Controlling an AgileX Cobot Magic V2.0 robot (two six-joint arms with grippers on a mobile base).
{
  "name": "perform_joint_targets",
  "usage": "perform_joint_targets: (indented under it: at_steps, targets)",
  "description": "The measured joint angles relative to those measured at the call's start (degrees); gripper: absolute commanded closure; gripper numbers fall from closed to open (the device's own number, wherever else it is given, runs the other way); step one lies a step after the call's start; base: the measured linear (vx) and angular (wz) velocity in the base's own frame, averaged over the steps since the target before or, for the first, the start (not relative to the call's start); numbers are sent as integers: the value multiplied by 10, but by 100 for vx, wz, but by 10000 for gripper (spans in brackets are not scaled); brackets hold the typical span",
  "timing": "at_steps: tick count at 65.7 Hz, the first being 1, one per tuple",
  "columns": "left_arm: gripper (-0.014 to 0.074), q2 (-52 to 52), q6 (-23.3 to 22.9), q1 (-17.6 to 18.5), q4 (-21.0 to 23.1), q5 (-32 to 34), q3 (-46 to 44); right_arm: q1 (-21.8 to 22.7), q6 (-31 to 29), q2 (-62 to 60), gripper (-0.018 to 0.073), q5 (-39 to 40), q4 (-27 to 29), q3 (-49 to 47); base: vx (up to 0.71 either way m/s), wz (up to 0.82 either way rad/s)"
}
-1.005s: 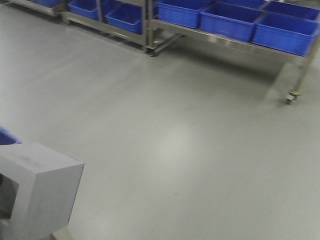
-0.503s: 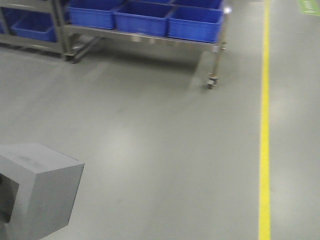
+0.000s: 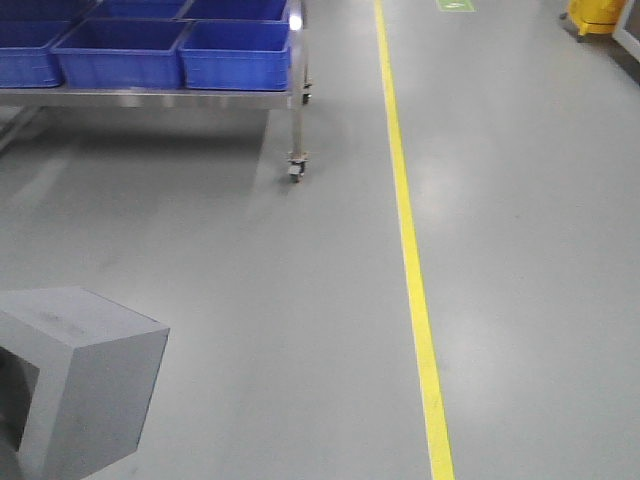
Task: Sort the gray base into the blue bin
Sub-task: 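Drive the base away from the table, holding the block in the left gripper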
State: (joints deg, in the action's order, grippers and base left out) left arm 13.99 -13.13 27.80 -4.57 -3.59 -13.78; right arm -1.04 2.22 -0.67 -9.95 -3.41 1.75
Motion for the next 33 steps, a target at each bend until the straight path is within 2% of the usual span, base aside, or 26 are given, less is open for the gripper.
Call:
perform_joint_targets:
  at_steps: [12,33]
  targets:
    - [602,0,0,0,0,0,0,0,0,0,568,0,0,0,33,-18]
    - [602,0,0,0,0,0,0,0,0,0,568,0,0,0,39,-1]
